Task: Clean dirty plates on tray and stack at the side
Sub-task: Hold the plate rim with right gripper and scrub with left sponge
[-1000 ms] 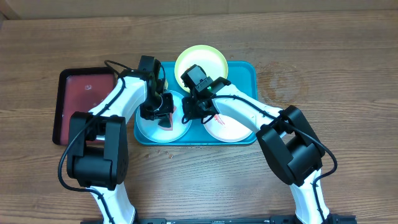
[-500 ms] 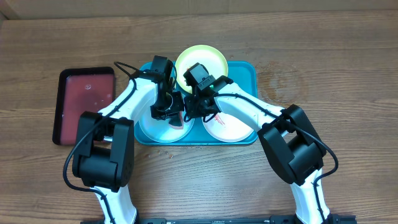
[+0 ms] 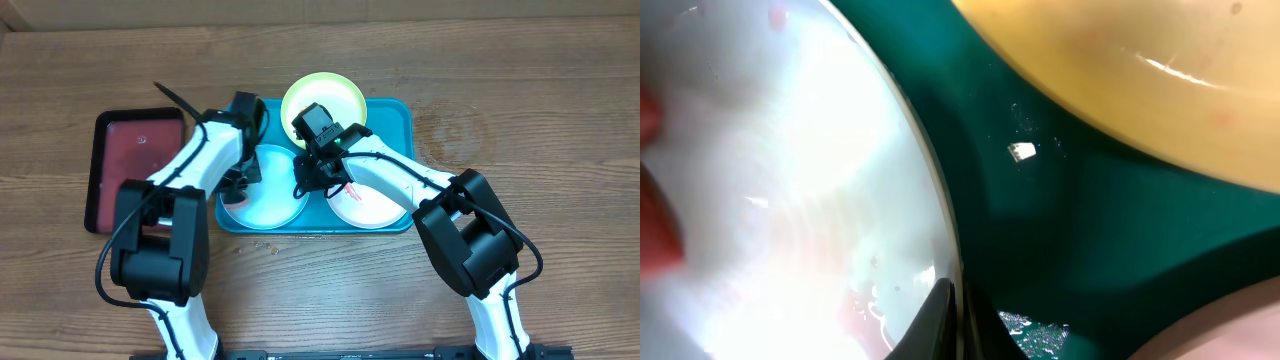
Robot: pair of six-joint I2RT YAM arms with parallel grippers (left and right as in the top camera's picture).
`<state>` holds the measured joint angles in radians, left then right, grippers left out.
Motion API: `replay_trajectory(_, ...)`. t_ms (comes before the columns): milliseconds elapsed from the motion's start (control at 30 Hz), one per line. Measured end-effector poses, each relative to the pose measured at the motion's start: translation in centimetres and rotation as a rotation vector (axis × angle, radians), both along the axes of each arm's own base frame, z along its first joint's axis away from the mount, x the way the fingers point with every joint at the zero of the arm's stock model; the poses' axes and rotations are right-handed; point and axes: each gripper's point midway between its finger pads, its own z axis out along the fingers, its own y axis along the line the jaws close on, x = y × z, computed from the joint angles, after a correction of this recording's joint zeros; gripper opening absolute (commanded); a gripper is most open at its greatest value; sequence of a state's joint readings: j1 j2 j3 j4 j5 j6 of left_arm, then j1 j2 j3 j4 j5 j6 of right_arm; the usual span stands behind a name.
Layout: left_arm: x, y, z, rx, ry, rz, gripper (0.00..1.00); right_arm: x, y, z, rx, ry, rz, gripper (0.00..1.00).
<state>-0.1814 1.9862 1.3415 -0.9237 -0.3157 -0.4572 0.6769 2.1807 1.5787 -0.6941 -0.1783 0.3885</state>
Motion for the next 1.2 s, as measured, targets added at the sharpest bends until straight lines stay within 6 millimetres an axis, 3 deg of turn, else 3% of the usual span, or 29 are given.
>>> replay_trajectory(100, 1.8, -0.9, 0.2, -0.054, -0.062, -0.008, 0.04, 0.0, 0.0, 0.0, 0.001, 0.000, 0.000, 0.04)
replay_trajectory(200, 3.7, -3.2, 0.3, -0.182, -0.126, -0.033, 0.04, 0.0, 0.0, 0.0, 0.001, 0.001, 0.000, 0.04)
replay_trajectory(333, 4.5, -6.2, 0.2, -0.350, -0.149, -0.056, 0.04, 0.0, 0.0, 0.0, 0.000, 0.001, 0.000, 0.04)
replay_trajectory(467, 3.9, -8.2, -0.1, -0.471, -0.112, -0.068, 0.04, 0.0, 0.0, 0.0, -0.001, 0.002, 0.001, 0.04)
replay_trajectory(700, 0.0, -9.7, -0.8, -0.563, 0.063, -0.092, 0.04, -0.1, 0.0, 0.0, -0.002, 0.003, 0.000, 0.04)
replay_trajectory(833, -2.5, -9.0, -0.8, -0.526, 0.168, -0.132, 0.04, -0.1, -0.1, 0.0, -0.002, 0.003, 0.000, 0.04)
replay_trajectory(967, -3.7, -5.9, -1.1, -0.342, 0.220, -0.128, 0.04, 0.0, 0.0, 0.0, 0.000, 0.002, 0.001, 0.04)
replay_trajectory(1067, -3.4, -2.6, -0.8, -0.129, 0.197, -0.088, 0.04, 0.0, 0.0, 0.0, 0.001, 0.001, 0.001, 0.04)
replay_trajectory(1200, -1.0, -0.7, -0.6, -0.014, 0.086, -0.041, 0.04, 0.0, 0.0, 0.0, 0.000, 0.001, 0.001, 0.04)
